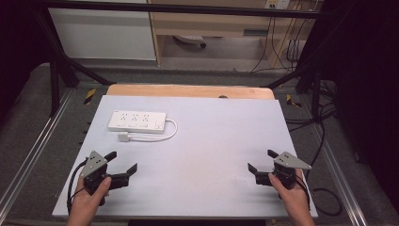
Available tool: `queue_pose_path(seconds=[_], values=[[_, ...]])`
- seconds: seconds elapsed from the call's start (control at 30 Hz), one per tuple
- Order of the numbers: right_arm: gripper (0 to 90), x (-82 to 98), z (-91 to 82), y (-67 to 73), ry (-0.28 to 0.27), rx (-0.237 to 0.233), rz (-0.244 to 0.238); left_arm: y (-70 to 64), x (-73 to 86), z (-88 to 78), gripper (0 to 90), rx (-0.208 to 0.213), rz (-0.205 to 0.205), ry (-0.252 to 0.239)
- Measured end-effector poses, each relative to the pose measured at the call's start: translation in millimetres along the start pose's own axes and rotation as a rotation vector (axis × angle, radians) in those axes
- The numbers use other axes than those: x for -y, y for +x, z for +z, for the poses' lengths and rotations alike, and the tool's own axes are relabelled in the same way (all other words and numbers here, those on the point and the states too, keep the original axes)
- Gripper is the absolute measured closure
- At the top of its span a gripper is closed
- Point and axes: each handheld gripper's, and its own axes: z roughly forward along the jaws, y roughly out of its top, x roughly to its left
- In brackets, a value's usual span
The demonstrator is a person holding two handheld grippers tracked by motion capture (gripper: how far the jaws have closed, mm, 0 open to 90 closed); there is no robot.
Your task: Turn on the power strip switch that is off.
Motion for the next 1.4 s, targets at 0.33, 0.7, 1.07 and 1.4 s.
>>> queue_pose_path(seconds=[0.33,0.7,1.07,1.4], values=[[4.9,0.0,5.0,4.8,0.036,-0.005,0.001,-0.9,0.2,0.2,7.7,0.021,-0.01,0.007],[3.5,1.0,9.8,10.4,0.051,-0.012,-0.017,-5.1,0.9,2.2,7.7,0.034,-0.009,0.014],[3.6,0.5,12.3,9.5,0.043,-0.025,-0.004,1.9,-4.7,-1.8,8.8,0.038,-0.095,-0.014],[3.7,0.4,12.6,11.8,0.038,-0.041,-0.012,-4.4,-8.3,9.4,9.3,0.028,-0.099,0.022]])
